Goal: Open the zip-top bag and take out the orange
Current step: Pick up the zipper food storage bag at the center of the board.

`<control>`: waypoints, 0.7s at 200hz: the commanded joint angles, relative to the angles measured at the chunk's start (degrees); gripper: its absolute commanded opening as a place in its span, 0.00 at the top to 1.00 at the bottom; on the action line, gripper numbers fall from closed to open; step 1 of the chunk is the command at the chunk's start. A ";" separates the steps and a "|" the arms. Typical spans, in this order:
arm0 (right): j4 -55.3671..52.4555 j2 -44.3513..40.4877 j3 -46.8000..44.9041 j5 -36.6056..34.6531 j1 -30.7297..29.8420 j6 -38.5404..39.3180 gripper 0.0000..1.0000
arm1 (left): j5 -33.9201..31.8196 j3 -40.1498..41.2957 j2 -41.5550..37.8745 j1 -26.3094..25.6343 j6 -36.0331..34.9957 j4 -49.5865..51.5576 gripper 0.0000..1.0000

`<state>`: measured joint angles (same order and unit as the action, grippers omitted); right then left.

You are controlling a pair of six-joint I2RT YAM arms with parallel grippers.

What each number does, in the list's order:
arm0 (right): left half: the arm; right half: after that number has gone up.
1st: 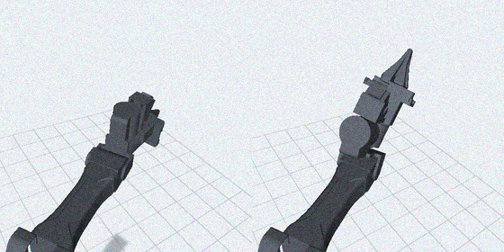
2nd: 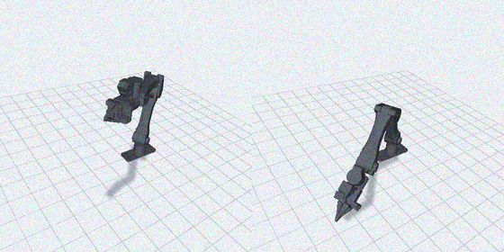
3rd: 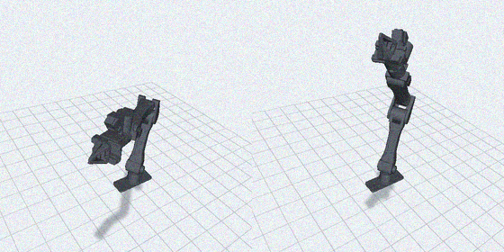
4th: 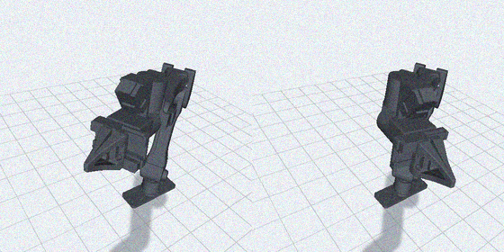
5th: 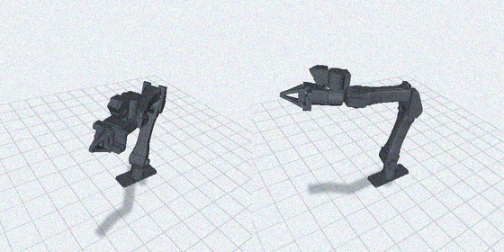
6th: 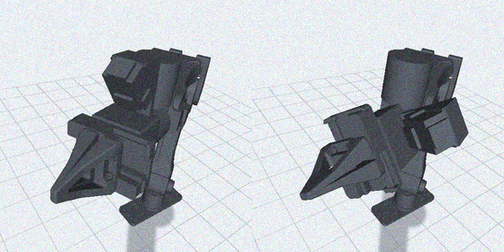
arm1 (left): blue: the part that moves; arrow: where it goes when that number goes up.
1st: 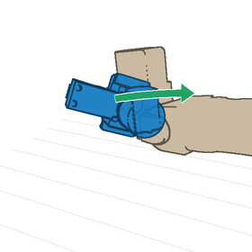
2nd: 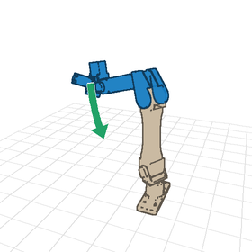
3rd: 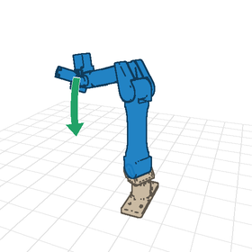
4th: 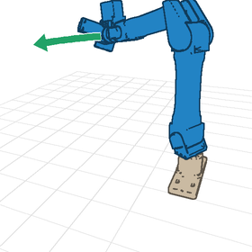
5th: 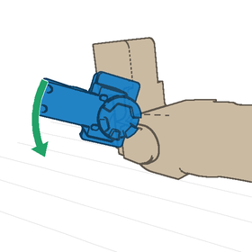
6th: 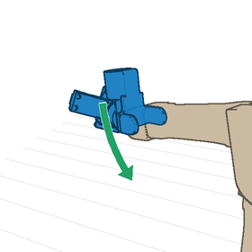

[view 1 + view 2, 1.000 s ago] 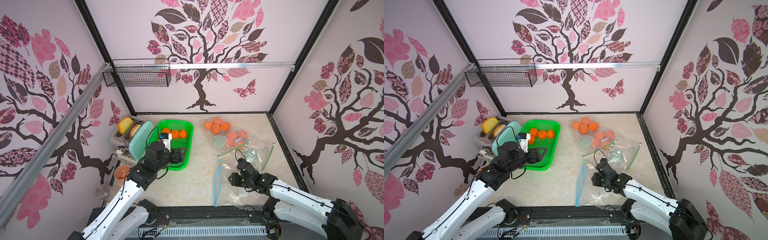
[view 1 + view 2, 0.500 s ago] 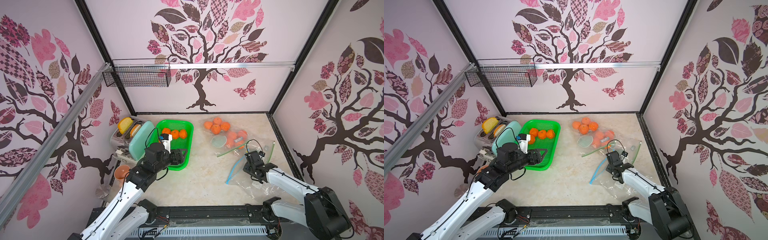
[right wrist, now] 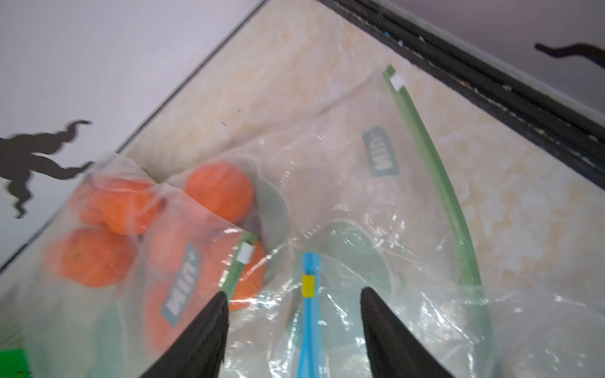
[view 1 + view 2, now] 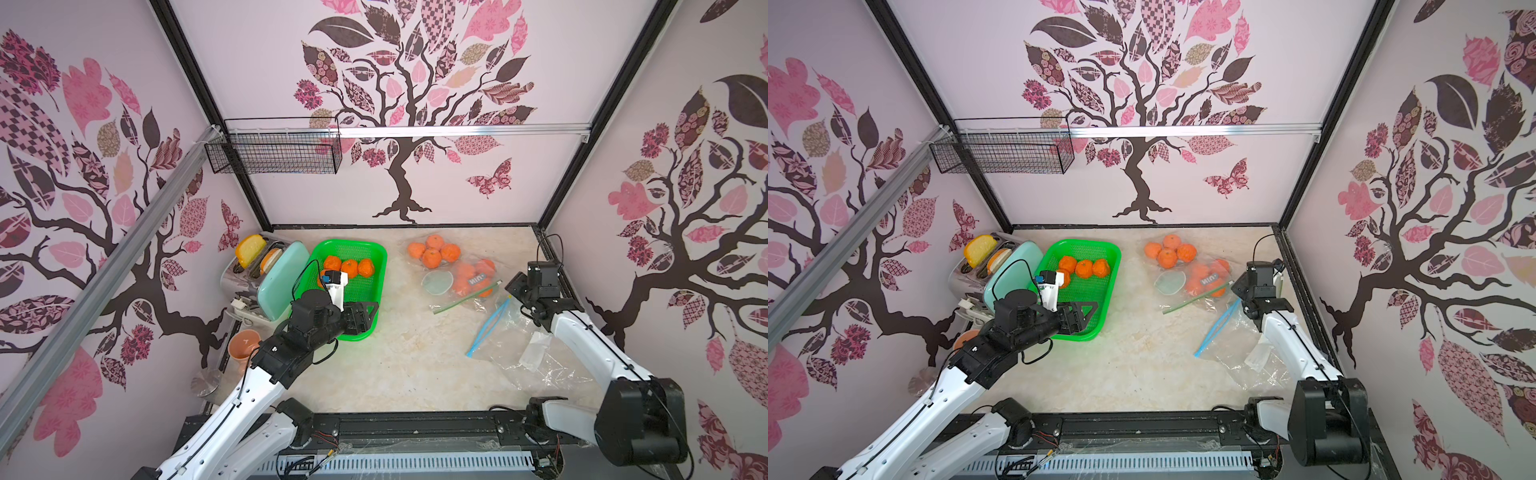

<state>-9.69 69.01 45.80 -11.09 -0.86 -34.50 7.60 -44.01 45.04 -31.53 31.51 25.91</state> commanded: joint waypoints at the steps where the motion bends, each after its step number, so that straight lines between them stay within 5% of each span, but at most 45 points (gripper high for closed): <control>1: 2.42 3.94 4.31 4.53 0.25 6.37 0.30 | -0.83 0.47 -0.88 -0.28 -0.48 -0.06 0.26; 29: -4.96 17.08 15.40 10.74 0.36 7.98 0.29 | -1.00 0.13 -1.01 -0.68 -0.50 0.46 0.26; 84: -7.10 29.07 21.54 16.93 0.78 12.47 0.27 | -3.90 -0.38 -0.69 -2.57 -1.17 1.51 0.26; 140: -6.50 28.28 18.69 27.56 0.78 13.13 0.37 | -3.77 0.09 -0.21 -2.70 -1.10 1.24 0.26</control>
<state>-15.70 99.63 65.89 9.93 -0.40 -21.98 4.21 -43.99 44.73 -33.91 31.29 26.83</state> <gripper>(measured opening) 0.647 0.741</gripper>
